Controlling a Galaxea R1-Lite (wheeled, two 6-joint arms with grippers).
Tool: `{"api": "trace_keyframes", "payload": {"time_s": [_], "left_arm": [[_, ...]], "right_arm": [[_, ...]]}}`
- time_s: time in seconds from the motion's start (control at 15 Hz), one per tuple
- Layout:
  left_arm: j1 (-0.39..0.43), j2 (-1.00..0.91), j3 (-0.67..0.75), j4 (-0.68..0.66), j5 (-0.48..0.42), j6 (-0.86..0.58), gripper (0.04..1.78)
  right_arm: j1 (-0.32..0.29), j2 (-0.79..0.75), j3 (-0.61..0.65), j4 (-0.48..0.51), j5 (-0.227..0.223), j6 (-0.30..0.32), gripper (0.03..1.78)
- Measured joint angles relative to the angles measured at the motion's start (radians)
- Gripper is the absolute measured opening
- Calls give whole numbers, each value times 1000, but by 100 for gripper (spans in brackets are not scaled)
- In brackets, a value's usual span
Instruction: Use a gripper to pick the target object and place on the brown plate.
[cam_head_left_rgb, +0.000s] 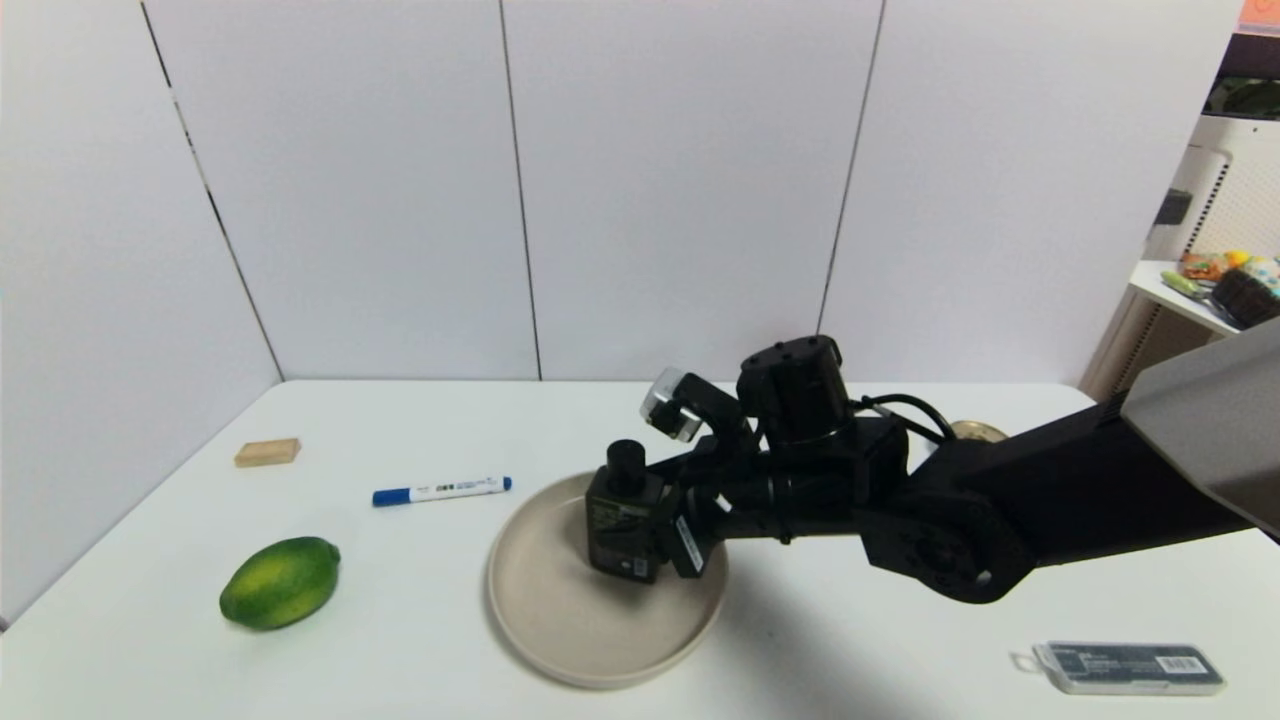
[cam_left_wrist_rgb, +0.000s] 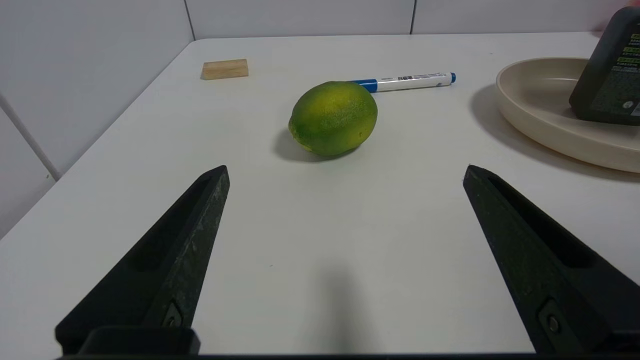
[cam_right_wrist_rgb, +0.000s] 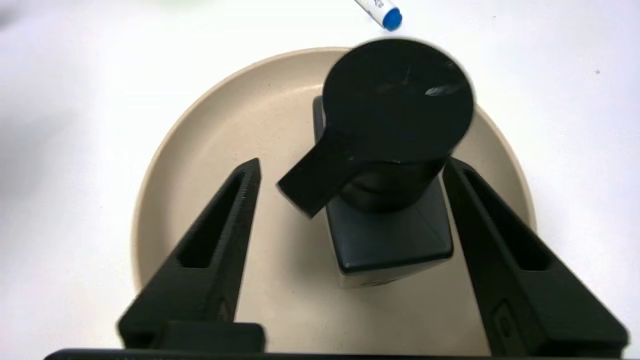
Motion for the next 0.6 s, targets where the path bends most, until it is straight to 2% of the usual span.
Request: {"api": "trace_keyframes", "payload": {"time_s": [0.13, 0.33, 0.47, 0.6], "left_arm": [[0, 0, 0, 0, 0, 0, 169], [0, 0, 0, 0, 0, 0, 169], [0, 0, 0, 0, 0, 0, 169], [0, 0, 0, 0, 0, 0, 169]], "right_arm": [[-14, -60, 5, 66, -3, 2, 139], [-55, -228, 50, 242, -23, 2, 149], [-101, -383, 136, 353, -33, 1, 154], [-160, -547, 262, 410, -41, 1, 158]]}}
